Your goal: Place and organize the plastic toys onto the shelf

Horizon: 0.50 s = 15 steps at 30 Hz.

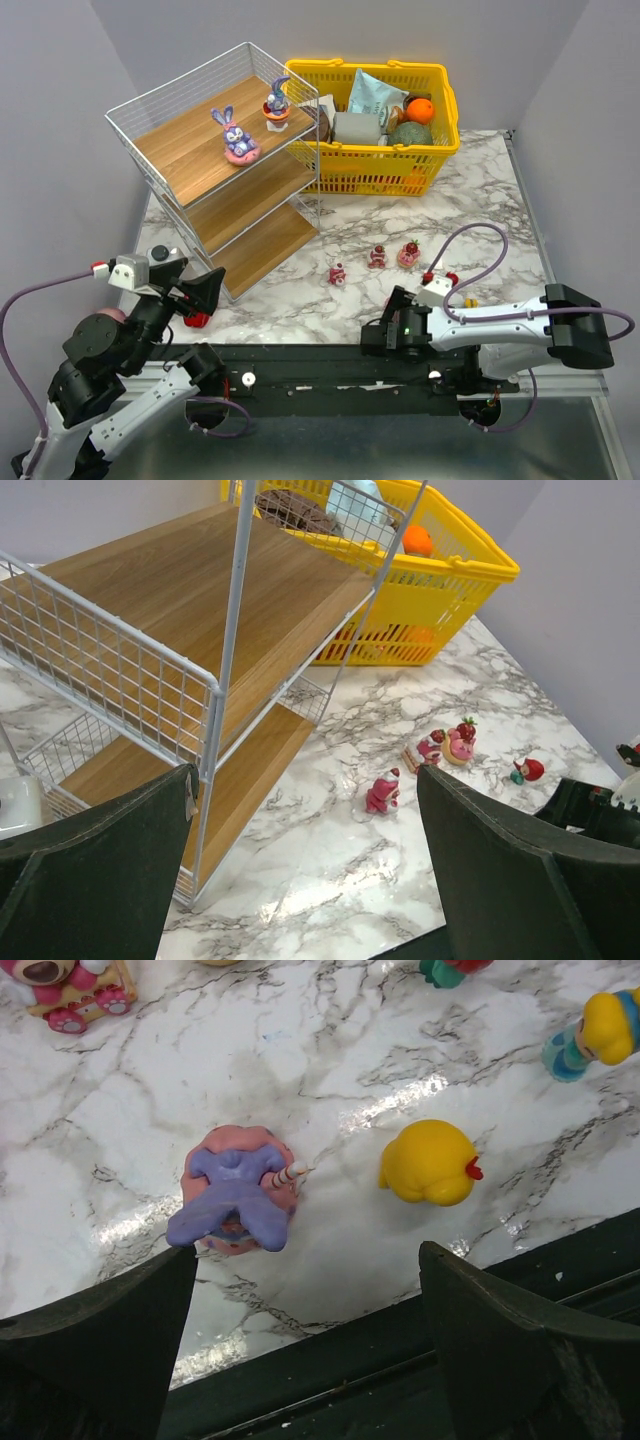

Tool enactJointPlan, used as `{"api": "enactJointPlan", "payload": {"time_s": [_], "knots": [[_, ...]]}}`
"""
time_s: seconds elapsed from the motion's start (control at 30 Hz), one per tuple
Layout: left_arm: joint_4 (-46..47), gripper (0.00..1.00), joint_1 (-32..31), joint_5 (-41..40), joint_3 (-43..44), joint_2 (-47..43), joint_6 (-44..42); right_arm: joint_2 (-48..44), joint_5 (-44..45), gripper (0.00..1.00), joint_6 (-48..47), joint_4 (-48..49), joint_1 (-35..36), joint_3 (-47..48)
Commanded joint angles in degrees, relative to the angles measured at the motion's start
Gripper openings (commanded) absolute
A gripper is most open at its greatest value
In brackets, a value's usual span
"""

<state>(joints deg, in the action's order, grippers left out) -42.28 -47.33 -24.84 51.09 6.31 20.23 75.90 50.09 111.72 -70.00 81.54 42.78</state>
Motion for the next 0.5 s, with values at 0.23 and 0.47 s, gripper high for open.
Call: {"api": "enactJointPlan", "payload": {"time_s": [0.23, 0.47], "knots": [[0.71, 0.99, 0.05, -1.17, 1.91, 1.96, -1.15, -0.14, -0.07, 0.97, -15.3, 25.34, -7.35, -4.2], [0.45, 0.99, -0.04, -1.7, 2.08, 2.31, -1.68, 2.94, -1.39, 0.87, -16.97, 31.14, -10.16, -5.78]]}}
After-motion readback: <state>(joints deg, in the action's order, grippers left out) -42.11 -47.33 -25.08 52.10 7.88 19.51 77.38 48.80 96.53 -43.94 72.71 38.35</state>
